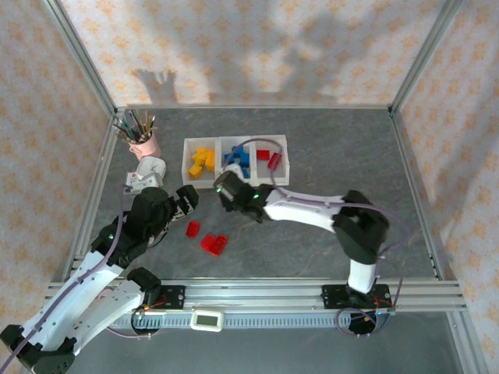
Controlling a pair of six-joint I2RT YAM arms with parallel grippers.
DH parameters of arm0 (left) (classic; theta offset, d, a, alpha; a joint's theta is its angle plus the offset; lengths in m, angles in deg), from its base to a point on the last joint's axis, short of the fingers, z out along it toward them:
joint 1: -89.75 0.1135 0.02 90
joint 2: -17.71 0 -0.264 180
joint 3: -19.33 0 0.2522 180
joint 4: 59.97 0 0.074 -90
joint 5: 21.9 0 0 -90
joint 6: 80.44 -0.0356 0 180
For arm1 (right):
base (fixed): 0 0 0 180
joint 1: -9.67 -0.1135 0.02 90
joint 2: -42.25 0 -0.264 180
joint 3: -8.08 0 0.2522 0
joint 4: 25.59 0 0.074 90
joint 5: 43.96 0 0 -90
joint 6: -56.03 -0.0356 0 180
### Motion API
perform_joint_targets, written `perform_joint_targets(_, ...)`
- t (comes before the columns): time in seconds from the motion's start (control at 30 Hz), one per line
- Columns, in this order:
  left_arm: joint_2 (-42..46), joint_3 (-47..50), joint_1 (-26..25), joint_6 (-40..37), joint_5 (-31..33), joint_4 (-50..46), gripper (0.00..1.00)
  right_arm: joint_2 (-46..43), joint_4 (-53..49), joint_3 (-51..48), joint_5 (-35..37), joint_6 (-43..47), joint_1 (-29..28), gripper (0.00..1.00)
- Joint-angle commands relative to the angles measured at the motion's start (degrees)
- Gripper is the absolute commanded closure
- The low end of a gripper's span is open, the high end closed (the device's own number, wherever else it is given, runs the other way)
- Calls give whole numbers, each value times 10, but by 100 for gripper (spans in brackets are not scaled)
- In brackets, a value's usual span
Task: Sort the legos into containers by color
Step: Pick up the lego from the center of the table, then place the lego in the container.
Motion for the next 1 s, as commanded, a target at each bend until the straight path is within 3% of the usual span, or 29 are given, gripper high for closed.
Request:
perform_joint_targets(0.0,-31,-19,4,-30,-31,70,1,-43,3,-24,32,-17,60,77)
perform_joint_targets(0.17,-95,-33,4,-39,-40,126,1,-6,-7,18,19,10,150,77)
perform_joint_targets(0.3,-132,-45,4,-45,-38,153,1,55,-5,72,4,28,186,77)
perform_joint_targets(0.4,-155,-61,4,-48,-30,151,1,103,-25,127,18,32,201,71)
perform_joint_targets(0.6,-165,-69,4,-58,-21,150,1,112,-33,165,4,48,203,48)
perform_joint_targets(0.77,-149,-64,4,-57,-13,130,1,60,-30,124,-38,39,195,43)
perform_joint_targets(0.97,-100,-44,5,-51,-2,89,1,-5,-26,47,-31,17,131,38)
